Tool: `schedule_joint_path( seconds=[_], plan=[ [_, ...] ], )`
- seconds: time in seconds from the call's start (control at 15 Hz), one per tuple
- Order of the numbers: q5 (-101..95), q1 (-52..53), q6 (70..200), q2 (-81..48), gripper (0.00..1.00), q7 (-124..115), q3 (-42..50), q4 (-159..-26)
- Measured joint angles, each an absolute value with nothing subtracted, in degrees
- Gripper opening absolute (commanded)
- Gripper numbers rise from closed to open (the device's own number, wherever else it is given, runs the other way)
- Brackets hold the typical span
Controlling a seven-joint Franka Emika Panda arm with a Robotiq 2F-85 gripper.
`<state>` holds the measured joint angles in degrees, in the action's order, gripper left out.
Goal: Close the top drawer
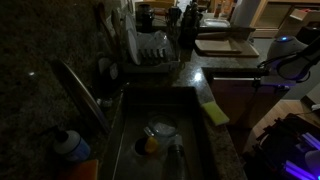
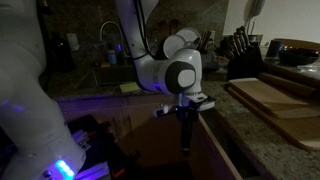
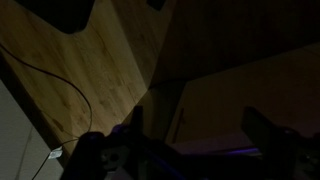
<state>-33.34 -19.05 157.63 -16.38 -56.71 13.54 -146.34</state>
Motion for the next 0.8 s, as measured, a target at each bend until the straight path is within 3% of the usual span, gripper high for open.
schedule_joint_path(
  seconds=[0.6, 0.8],
  plan=[
    [-20.59, -11.24, 160.68, -28.15, 1.0, -54.14, 21.01, -138.92],
    [-21.39, -1.64, 167.62, -33.43, 1.0, -57.12, 29.58, -136.7]
  ],
)
